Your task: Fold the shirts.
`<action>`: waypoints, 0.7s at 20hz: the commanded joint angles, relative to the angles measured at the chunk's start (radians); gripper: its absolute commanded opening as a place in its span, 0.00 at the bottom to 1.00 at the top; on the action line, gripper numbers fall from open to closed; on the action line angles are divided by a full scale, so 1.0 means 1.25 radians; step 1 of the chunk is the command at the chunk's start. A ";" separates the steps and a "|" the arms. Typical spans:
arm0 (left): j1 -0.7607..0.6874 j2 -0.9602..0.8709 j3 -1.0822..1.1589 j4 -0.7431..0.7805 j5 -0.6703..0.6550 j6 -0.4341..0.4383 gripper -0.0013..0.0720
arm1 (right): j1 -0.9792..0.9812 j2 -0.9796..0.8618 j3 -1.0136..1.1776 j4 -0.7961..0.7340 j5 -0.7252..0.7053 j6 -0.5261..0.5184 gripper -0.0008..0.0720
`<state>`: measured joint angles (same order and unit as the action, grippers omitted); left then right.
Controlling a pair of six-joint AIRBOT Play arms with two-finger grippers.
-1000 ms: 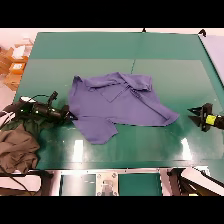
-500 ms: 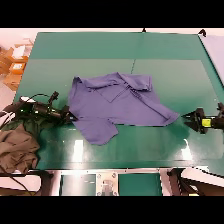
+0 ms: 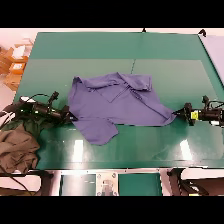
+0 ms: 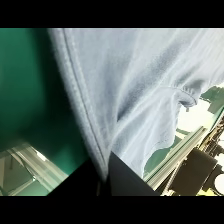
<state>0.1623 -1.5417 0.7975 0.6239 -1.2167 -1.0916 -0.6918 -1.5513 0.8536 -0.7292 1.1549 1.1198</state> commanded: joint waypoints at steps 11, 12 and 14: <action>0.001 0.332 0.784 -0.014 -0.086 -0.163 0.05 | -0.030 0.287 0.539 0.622 0.174 0.102 0.03; 0.001 0.340 0.913 -0.014 -0.077 -0.180 0.05 | -0.045 0.321 0.579 0.688 0.126 0.101 0.03; 0.001 0.345 1.159 -0.002 -0.048 -0.209 0.05 | -0.091 0.397 0.641 0.773 0.031 0.100 0.03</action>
<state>0.1627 -1.1561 1.8553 0.6025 -1.3270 -1.2816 -0.7532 -1.1725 1.5188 -0.0128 1.3369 1.2228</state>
